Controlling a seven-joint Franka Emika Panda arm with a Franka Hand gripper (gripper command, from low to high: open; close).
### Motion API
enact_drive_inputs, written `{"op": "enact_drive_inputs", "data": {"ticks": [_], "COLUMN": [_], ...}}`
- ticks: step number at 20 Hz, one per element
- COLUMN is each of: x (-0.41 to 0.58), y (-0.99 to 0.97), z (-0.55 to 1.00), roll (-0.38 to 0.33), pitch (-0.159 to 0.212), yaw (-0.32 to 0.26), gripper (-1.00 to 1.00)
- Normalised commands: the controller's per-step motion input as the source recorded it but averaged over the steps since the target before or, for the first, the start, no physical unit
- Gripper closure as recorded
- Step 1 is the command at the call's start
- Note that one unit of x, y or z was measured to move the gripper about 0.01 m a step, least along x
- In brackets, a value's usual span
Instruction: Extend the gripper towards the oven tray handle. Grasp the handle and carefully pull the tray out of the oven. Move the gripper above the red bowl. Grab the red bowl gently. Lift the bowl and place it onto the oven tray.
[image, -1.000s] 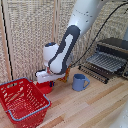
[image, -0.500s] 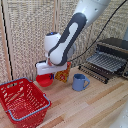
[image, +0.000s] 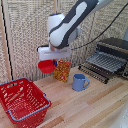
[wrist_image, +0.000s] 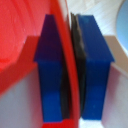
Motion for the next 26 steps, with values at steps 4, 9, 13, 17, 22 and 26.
{"op": "enact_drive_inputs", "data": {"ticks": [4,9,13,17,22,26], "x": [0.304,0.278,0.216,0.186,0.072,0.033], "y": [-0.45,-0.54,-0.58,-0.52,-0.71,-0.78], "z": [0.81,0.55,0.31,0.04,0.08,0.09], "roll": [0.058,0.039,0.018,0.000,0.000,0.000], "pitch": [0.095,0.074,0.034,0.000,0.008,0.016], "yaw": [-0.141,-0.140,-0.163,-0.226,-0.167,-0.143], "gripper": [1.00,1.00,1.00,1.00,1.00,1.00]}}
